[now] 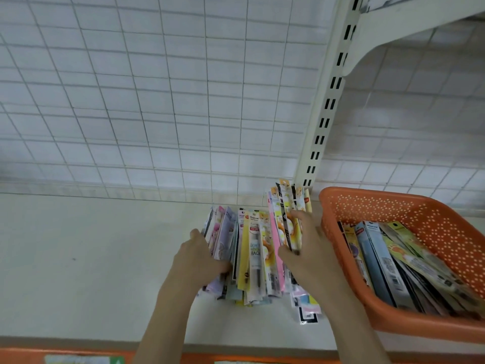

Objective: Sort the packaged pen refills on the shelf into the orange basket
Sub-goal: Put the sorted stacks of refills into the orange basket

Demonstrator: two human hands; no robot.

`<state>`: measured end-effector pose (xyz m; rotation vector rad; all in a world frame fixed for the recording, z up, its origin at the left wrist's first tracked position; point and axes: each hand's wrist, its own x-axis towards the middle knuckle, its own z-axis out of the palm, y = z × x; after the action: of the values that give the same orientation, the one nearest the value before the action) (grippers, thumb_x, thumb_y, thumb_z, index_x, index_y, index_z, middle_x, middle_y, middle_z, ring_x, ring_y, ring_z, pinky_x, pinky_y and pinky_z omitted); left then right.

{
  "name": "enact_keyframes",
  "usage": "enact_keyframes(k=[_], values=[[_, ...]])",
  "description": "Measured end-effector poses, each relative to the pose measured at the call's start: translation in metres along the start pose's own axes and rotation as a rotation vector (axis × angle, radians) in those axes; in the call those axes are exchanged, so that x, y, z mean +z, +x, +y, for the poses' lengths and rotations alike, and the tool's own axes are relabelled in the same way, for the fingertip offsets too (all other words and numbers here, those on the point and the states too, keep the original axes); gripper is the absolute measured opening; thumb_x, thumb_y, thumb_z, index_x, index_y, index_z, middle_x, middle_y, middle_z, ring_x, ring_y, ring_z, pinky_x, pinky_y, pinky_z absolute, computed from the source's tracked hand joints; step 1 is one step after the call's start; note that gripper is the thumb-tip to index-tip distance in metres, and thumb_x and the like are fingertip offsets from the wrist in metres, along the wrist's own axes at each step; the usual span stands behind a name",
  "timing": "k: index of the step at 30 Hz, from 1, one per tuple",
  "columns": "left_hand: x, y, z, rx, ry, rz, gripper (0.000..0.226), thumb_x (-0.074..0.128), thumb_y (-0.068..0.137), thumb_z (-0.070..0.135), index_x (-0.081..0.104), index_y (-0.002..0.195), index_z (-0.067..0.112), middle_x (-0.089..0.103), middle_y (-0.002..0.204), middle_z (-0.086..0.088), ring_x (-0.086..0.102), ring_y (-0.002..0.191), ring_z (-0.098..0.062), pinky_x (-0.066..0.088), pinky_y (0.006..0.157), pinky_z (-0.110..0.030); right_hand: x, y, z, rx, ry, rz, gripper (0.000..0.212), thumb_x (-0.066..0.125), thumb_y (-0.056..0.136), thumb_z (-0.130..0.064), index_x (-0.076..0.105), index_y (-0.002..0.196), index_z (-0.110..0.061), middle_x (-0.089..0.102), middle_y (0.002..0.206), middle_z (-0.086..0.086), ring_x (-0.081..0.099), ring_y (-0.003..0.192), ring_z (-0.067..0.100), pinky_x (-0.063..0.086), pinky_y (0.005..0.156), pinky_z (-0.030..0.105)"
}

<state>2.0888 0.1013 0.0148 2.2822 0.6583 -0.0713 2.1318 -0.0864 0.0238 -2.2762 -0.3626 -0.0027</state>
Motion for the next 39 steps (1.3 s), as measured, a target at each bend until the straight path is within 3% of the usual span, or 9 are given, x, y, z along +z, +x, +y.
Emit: enact_keyframes(k=[4,7,9,15,23,26,29,33,39], values=[[0.005,-0.008,-0.006,-0.007,-0.056,0.085,0.039,0.069,0.076,0.023,0.038,0.098,0.012,0.051,0.080,0.001,0.055,0.072,-0.023,0.043,0.051,-0.025,0.006,-0.006,0.003,-0.069,-0.016,0.040,0.063,0.062,0.086,-0.013,0.028,0.132,-0.039,0.046,0.112,-0.003,0.042,0.043,0.005,0.039,0.048,0.015],[0.008,-0.016,-0.006,0.043,-0.026,0.167,0.033,0.063,0.079,0.016,0.036,0.099,0.016,0.053,0.081,0.000,0.054,0.074,-0.025,0.039,0.050,-0.023,0.007,-0.009,0.005,-0.064,-0.002,0.063,0.063,0.064,0.085,-0.013,0.031,0.134,-0.037,0.042,0.114,-0.008,0.062,0.078,0.018,0.039,0.055,0.010],[0.008,-0.021,-0.005,0.072,-0.064,0.210,0.030,0.059,0.080,0.013,0.036,0.099,0.017,0.052,0.078,0.000,0.054,0.071,-0.025,0.041,0.053,-0.026,0.006,-0.011,0.005,-0.072,-0.001,0.072,0.062,0.064,0.085,-0.014,0.032,0.134,-0.036,0.043,0.116,-0.007,0.061,0.093,0.022,0.035,0.056,0.006],[-0.006,-0.027,-0.006,0.088,-0.265,0.292,0.031,0.057,0.080,0.000,0.042,0.103,0.015,0.051,0.073,0.005,0.051,0.062,-0.010,0.038,0.050,-0.021,-0.001,-0.012,-0.007,-0.152,-0.045,0.109,0.060,0.064,0.086,-0.017,0.033,0.133,-0.034,0.043,0.110,-0.005,0.043,0.042,0.003,0.040,0.052,0.005],[-0.023,-0.039,-0.005,0.127,-0.435,0.488,0.039,0.059,0.081,-0.005,0.046,0.116,0.005,0.049,0.071,0.005,0.048,0.060,-0.010,0.034,0.051,-0.023,-0.017,-0.012,-0.038,-0.255,-0.068,0.091,0.059,0.060,0.088,-0.024,0.028,0.136,-0.037,0.040,0.112,-0.011,0.045,0.045,0.001,0.042,0.053,0.010],[-0.027,-0.040,0.004,0.162,-0.478,0.532,0.034,0.062,0.081,-0.002,0.047,0.109,0.009,0.049,0.072,0.002,0.052,0.065,-0.027,0.036,0.055,-0.029,-0.028,-0.010,-0.047,-0.274,0.122,0.080,0.061,0.061,0.087,-0.017,0.030,0.136,-0.037,0.039,0.110,-0.012,0.048,0.072,-0.021,0.039,0.065,0.000],[-0.027,-0.043,0.025,0.255,-0.485,0.542,0.033,0.064,0.080,-0.001,0.044,0.101,0.014,0.052,0.073,0.004,0.056,0.068,-0.030,0.038,0.055,-0.029,-0.050,-0.006,-0.051,-0.256,0.222,0.101,0.061,0.062,0.086,-0.016,0.030,0.132,-0.040,0.048,0.117,-0.008,0.055,0.080,-0.002,0.046,0.069,0.014],[-0.019,-0.053,0.060,0.372,-0.516,0.516,0.036,0.063,0.080,-0.001,0.041,0.101,0.018,0.053,0.074,0.009,0.053,0.065,-0.009,0.037,0.053,-0.023,-0.100,-0.008,-0.042,-0.228,0.300,0.187,0.057,0.061,0.086,-0.012,0.033,0.129,-0.038,0.054,0.086,-0.004,0.049,0.043,0.001,0.036,0.041,0.010],[0.010,-0.073,0.095,0.449,-0.522,0.430,0.034,0.064,0.081,0.001,0.043,0.102,0.018,0.055,0.076,0.006,0.054,0.065,-0.009,0.035,0.051,-0.023,-0.177,-0.013,0.023,-0.029,0.280,0.351,0.054,0.060,0.088,-0.014,0.033,0.130,-0.034,0.046,0.053,-0.005,0.036,0.042,0.012,0.032,0.042,0.026]])
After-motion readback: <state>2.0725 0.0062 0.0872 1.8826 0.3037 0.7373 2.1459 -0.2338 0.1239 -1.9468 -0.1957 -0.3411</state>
